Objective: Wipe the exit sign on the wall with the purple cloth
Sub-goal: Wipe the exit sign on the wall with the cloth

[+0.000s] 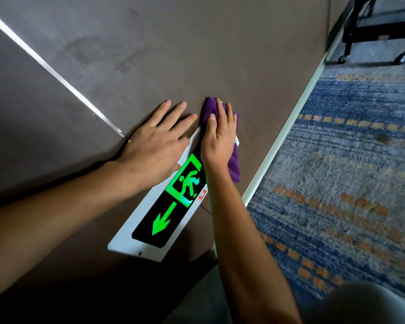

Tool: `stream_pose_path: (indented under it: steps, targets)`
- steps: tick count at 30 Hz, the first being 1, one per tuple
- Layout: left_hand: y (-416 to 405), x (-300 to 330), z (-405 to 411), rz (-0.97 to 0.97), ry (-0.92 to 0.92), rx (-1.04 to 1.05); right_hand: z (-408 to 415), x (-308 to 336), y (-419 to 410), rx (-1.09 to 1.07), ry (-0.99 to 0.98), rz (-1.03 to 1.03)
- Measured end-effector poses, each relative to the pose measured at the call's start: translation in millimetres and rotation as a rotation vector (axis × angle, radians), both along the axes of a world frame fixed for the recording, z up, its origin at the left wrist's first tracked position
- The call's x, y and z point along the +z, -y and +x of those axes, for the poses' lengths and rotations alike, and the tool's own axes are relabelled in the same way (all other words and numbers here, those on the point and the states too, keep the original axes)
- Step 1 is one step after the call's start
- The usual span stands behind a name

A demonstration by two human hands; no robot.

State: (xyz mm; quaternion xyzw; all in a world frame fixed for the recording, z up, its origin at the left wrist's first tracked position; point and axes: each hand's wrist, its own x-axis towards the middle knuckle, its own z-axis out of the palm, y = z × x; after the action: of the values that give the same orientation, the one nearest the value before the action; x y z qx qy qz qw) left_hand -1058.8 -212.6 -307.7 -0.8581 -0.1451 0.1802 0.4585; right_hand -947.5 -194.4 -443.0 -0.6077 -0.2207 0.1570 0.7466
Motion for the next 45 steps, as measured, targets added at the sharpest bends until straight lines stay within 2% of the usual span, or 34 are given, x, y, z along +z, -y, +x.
stream_pose_path:
  steps: [3, 11, 15, 24, 30, 38, 45]
  targets:
    - [0, 0, -5, 0.016, -0.033, 0.007, 3, -11, -3, -0.021, -0.042, 0.006]
    - [1, 1, -5, -0.005, -0.053, 0.03, 15, -57, 1, 0.051, -0.359, -0.172]
    - [1, 0, -6, -0.002, -0.059, 0.028, 17, -55, 2, 0.09, -0.466, -0.128]
    - [0, -1, -3, -0.005, -0.043, 0.031, 17, 10, 2, 0.097, -0.108, 0.032]
    - [0, 0, -4, -0.025, -0.029, 0.011, 17, 14, 1, 0.091, -0.119, 0.065]
    - [-2, 1, -7, -0.05, -0.017, -0.003, 8, -10, 6, -0.002, -0.296, -0.075]
    - [-1, 0, -6, -0.07, 0.011, -0.019, 1, 18, 2, 0.005, -0.228, -0.065]
